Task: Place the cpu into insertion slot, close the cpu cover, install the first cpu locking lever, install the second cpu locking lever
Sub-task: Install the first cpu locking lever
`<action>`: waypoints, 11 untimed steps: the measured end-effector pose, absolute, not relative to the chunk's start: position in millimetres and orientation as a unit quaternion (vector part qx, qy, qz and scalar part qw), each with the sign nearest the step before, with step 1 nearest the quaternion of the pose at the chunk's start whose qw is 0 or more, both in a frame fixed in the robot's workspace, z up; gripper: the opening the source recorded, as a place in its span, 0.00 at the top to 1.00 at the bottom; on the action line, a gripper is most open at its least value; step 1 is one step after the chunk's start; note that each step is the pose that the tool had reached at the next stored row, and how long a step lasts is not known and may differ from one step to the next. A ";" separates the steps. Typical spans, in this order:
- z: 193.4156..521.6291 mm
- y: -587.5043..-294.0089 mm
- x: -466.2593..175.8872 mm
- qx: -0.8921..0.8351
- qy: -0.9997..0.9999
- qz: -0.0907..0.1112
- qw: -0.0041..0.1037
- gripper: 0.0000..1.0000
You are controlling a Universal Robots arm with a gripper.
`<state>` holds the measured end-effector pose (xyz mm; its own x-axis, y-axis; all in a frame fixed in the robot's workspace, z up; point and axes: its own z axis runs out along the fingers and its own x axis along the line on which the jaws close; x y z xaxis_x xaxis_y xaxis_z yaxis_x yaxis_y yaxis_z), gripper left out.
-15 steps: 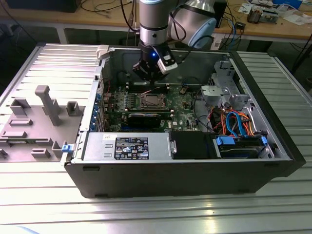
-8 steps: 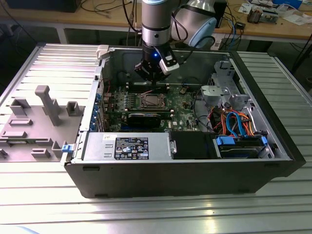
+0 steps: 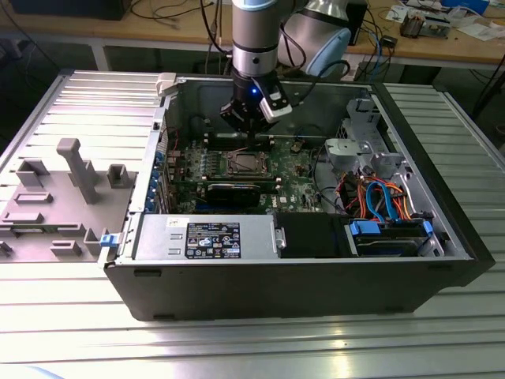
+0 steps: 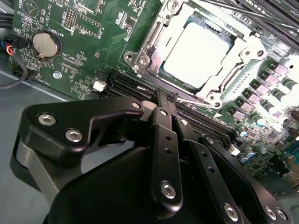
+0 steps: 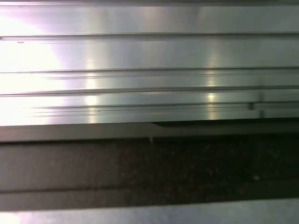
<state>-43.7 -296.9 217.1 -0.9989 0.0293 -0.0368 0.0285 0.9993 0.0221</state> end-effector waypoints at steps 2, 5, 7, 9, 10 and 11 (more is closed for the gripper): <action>214.9 -296.9 -43.0 0.014 1.000 0.011 0.019 0.89; 211.9 -296.9 -42.0 0.014 1.000 0.011 0.019 0.89; 209.9 -296.9 -41.4 0.014 1.000 0.011 0.019 0.89; 208.4 -296.9 -40.8 0.014 1.000 0.011 0.019 0.89; 207.7 -296.9 -40.6 0.014 1.000 0.011 0.019 0.89; 207.0 -296.9 -40.4 0.015 1.000 0.011 0.019 0.89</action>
